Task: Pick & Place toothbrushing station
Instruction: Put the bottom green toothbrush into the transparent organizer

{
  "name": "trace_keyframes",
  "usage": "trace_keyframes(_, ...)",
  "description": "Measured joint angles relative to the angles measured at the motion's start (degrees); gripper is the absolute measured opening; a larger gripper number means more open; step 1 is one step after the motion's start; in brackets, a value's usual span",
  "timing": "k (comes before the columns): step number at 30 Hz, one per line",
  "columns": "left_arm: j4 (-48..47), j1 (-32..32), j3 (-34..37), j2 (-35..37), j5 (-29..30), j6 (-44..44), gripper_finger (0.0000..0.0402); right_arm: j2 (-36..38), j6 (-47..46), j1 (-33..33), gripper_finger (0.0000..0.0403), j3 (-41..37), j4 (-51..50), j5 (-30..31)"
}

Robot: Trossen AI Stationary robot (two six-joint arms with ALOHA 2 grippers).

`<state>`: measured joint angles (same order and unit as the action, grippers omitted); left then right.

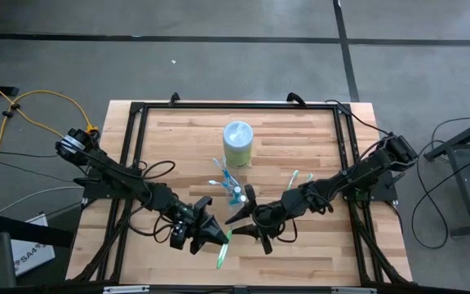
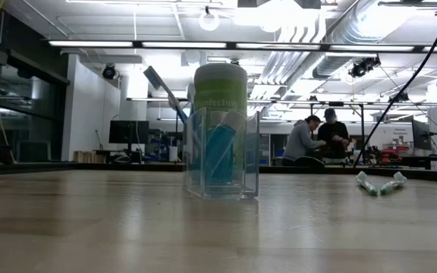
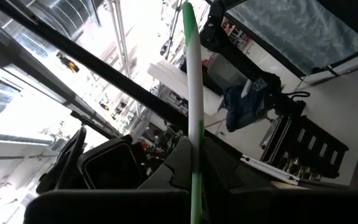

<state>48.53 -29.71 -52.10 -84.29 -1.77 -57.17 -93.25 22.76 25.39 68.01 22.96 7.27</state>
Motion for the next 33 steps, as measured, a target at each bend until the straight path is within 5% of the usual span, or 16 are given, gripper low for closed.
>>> trace_keyframes(13,0.2,-0.09,-0.02,0.08,2.13,1.36,0.001,0.02,1.57,0.22,0.0015,-0.02,-0.39,-2.31)
trace_keyframes(33,-4.79,-0.63,-0.07,0.07,8.01,2.62,0.0112,0.02,-0.04,1.84,0.0012,-0.02,-0.19,2.92)
